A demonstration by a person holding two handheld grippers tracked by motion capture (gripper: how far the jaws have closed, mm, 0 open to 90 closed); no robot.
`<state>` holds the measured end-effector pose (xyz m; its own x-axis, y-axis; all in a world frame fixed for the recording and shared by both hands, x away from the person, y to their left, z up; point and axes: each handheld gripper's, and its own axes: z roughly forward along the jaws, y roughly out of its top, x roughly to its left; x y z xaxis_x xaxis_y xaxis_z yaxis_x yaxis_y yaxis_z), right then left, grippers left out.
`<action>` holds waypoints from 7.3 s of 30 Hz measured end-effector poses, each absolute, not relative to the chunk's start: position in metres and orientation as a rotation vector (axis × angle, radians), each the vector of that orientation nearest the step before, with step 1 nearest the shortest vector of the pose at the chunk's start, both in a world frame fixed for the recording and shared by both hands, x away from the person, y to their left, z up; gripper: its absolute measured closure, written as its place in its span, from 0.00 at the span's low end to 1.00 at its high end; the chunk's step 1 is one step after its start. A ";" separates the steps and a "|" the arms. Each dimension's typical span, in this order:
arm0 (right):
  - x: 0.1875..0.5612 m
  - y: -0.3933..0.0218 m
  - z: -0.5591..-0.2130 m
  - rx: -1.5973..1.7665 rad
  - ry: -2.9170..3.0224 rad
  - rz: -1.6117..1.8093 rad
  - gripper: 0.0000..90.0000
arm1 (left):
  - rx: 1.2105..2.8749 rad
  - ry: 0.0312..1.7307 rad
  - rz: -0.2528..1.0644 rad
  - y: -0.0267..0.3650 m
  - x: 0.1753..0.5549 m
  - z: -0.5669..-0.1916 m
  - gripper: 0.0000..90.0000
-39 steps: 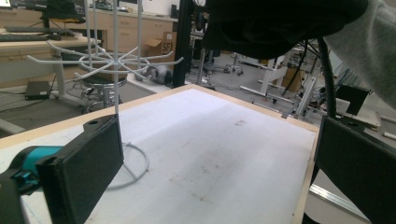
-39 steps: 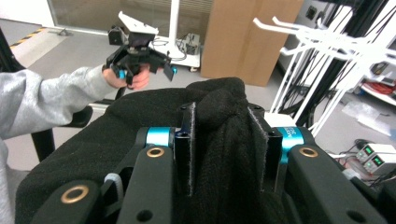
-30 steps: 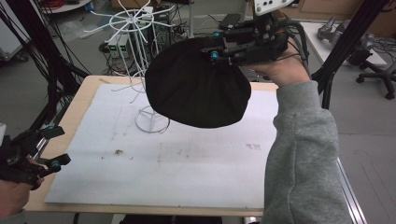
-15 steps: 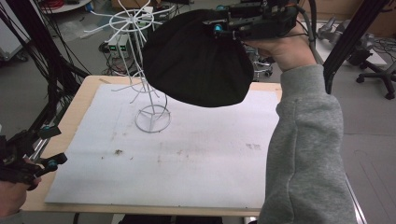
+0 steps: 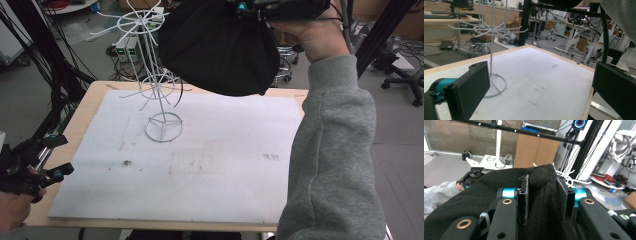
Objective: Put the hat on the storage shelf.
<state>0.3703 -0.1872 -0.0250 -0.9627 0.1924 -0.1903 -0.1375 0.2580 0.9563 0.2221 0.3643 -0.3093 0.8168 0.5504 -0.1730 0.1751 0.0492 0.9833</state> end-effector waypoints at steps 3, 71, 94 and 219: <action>0.374 -0.192 -0.021 0.072 2.261 1.768 0.75 | 1.519 0.608 0.312 0.366 0.223 -0.310 0.02; 0.453 -0.168 -0.035 0.414 2.150 1.691 0.75 | 1.516 0.633 0.321 0.372 0.226 -0.313 0.02; 0.443 -0.172 -0.060 0.447 2.208 1.701 0.72 | 1.517 0.634 0.314 0.369 0.226 -0.314 0.02; 0.355 -0.182 -0.148 0.349 2.424 1.650 0.11 | 1.542 0.591 0.305 0.353 0.227 -0.312 0.02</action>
<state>0.3549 -0.1822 -0.1480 -0.9546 0.2968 -0.0232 0.0872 0.3533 0.9314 0.2266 0.3527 -0.3120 0.8261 0.5389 -0.1646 0.1774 0.0285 0.9837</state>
